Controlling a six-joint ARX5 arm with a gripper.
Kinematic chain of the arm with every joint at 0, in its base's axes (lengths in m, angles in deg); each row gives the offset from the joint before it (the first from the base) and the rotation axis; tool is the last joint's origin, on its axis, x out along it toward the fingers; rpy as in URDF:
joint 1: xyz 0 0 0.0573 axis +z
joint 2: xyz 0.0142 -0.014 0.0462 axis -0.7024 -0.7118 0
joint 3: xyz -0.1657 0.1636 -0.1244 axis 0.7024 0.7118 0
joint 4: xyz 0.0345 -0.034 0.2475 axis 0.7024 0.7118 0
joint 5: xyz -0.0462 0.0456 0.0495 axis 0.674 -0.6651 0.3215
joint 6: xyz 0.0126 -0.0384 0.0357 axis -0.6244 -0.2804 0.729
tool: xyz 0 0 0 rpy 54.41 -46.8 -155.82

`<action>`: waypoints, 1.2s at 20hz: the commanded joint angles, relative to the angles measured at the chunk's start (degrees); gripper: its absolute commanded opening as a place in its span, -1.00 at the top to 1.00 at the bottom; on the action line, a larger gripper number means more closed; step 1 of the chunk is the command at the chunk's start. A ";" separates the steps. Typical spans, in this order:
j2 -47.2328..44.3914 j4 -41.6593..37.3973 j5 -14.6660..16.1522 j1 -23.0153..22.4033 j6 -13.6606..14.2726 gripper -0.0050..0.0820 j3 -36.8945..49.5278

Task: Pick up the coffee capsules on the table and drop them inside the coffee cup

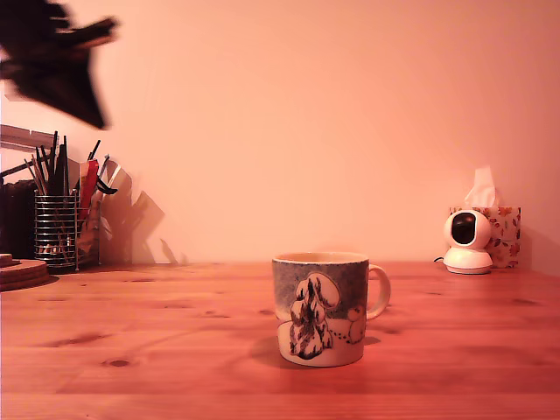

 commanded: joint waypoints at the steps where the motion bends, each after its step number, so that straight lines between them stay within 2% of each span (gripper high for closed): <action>1: 2.91 -2.75 -1.33 1.07 -0.94 0.94 4.24; 6: 11.04 -9.22 -7.23 2.58 -2.97 0.94 14.80; 9: 15.78 -10.67 -8.83 2.60 -3.17 0.94 19.32; 13: 23.34 -11.32 -9.09 2.60 -4.68 0.94 24.90; 17: 32.37 -10.54 -9.25 2.60 -4.96 0.94 30.03; 19: 37.38 -10.03 -9.35 2.60 -6.14 0.94 32.04; 24: 46.71 -5.60 -10.49 2.60 -6.21 0.94 33.00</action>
